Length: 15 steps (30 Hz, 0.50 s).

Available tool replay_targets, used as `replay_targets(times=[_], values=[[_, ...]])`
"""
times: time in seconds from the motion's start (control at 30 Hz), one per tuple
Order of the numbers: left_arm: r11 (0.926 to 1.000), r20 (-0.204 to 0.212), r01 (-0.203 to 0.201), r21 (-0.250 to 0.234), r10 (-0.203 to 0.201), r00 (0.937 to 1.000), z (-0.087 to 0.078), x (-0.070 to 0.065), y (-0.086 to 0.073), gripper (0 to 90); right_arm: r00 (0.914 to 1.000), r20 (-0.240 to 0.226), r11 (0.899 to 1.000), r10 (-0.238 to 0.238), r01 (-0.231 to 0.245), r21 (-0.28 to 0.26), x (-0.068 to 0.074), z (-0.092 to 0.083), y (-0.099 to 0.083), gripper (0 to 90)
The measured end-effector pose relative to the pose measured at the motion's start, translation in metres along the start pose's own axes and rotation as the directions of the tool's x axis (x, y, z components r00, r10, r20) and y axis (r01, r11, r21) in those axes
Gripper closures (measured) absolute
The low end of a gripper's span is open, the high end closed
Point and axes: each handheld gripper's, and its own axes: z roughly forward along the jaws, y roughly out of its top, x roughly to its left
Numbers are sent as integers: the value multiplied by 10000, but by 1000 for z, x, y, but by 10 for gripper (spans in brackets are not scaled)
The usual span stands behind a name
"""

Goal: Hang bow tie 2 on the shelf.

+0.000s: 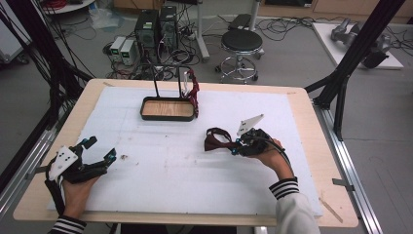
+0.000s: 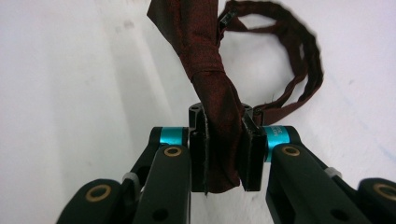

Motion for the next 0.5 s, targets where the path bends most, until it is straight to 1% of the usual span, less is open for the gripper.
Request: replay_targets(times=[0.13,0.17,0.2,0.23,0.27,0.3,0.4,0.43,0.47,0.5], values=[[9998,417,-165,74,162,9990,5,1,13,151,10000,59,9976,2,2,-691,2,-5,5,779],[9998,587,-187,105,181,9981,6,2,16,151,10000,59,9976,2,2,-691,2,-5,5,779],[9997,727,-198,109,190,9972,8,2,20,151,10000,54,9970,12,-7,-773,3,-6,5,779],[9997,847,-223,124,212,9962,10,2,23,151,10000,55,9953,40,-34,-970,4,-7,6,779],[9995,957,-278,145,263,9951,11,1,27,151,10000,55,9953,40,-34,-970,4,-7,6,779],[9995,1051,-280,147,263,9941,13,1,30,151,10000,-13,9917,31,-32,-1285,5,-10,8,779],[9998,1403,-126,168,101,9901,18,-1,37,151,10000,-54,9819,82,-91,-1894,7,-16,11,779],[9997,1489,-142,196,112,9888,21,-2,39,151,10000,-54,9819,82,-91,-1894,7,-16,11,779],[9995,1585,-220,219,183,9872,23,-3,42,152,9999,-79,9776,138,-151,-2100,8,-17,12,779],[9994,1676,-262,225,220,9856,25,-5,44,151,9999,-69,9705,154,-166,-2407,9,-20,13,779]])
